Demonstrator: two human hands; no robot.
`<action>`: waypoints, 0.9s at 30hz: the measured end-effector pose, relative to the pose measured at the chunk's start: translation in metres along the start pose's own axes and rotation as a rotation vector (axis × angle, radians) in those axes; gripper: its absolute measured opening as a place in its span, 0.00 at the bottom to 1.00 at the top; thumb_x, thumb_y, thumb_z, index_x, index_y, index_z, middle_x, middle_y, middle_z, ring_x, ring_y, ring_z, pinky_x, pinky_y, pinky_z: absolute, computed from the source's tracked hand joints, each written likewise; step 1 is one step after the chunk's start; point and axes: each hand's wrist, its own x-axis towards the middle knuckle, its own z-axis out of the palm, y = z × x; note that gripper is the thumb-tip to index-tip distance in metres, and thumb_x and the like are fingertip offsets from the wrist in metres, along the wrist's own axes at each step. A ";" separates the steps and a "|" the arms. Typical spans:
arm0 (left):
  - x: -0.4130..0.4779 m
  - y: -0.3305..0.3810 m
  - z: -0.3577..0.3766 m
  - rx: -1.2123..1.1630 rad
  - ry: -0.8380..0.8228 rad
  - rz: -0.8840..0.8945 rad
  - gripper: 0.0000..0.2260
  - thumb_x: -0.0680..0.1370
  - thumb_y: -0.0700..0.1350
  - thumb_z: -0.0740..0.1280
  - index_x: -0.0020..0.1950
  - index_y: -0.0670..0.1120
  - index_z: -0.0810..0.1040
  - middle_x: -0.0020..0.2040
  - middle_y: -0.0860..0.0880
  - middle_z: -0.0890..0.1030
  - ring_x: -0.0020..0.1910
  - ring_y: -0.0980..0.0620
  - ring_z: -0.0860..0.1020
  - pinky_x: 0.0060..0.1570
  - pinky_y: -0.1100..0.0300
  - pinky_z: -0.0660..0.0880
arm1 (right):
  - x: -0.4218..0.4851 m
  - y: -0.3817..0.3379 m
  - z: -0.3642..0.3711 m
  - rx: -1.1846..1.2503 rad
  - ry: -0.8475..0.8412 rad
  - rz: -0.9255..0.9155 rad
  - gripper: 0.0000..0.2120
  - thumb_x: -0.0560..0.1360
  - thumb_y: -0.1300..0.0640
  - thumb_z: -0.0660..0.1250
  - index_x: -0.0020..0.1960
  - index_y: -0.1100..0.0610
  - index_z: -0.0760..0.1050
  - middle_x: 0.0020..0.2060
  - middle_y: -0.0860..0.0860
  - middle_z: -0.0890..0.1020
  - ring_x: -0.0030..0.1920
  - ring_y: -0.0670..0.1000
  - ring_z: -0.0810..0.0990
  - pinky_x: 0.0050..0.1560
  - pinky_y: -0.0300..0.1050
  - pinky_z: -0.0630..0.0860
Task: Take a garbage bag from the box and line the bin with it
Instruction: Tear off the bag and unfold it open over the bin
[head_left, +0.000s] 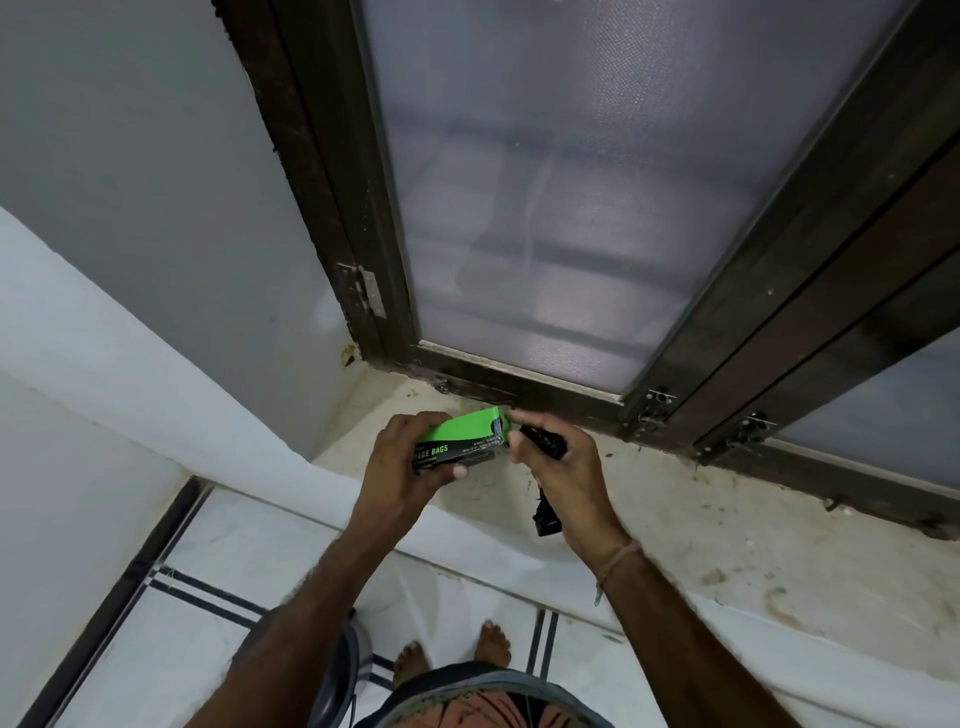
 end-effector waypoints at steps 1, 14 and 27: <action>0.000 -0.001 -0.001 0.000 -0.001 0.002 0.27 0.69 0.53 0.77 0.66 0.47 0.79 0.57 0.46 0.78 0.58 0.44 0.77 0.59 0.44 0.76 | 0.000 0.000 -0.001 -0.005 -0.011 -0.006 0.12 0.79 0.62 0.73 0.62 0.57 0.84 0.56 0.52 0.88 0.54 0.46 0.86 0.56 0.41 0.82; 0.000 -0.007 -0.012 -0.061 -0.035 0.004 0.26 0.68 0.52 0.78 0.65 0.50 0.80 0.59 0.48 0.79 0.61 0.45 0.78 0.63 0.42 0.75 | 0.008 -0.006 -0.033 0.096 -0.162 0.234 0.16 0.80 0.49 0.70 0.66 0.51 0.83 0.42 0.53 0.84 0.28 0.43 0.68 0.29 0.36 0.68; -0.001 -0.010 -0.015 0.010 -0.108 0.090 0.26 0.68 0.52 0.79 0.64 0.49 0.80 0.56 0.47 0.79 0.58 0.45 0.77 0.59 0.43 0.76 | 0.022 -0.020 -0.022 -0.222 -0.338 0.074 0.04 0.78 0.62 0.74 0.51 0.61 0.82 0.35 0.44 0.81 0.31 0.39 0.73 0.31 0.33 0.70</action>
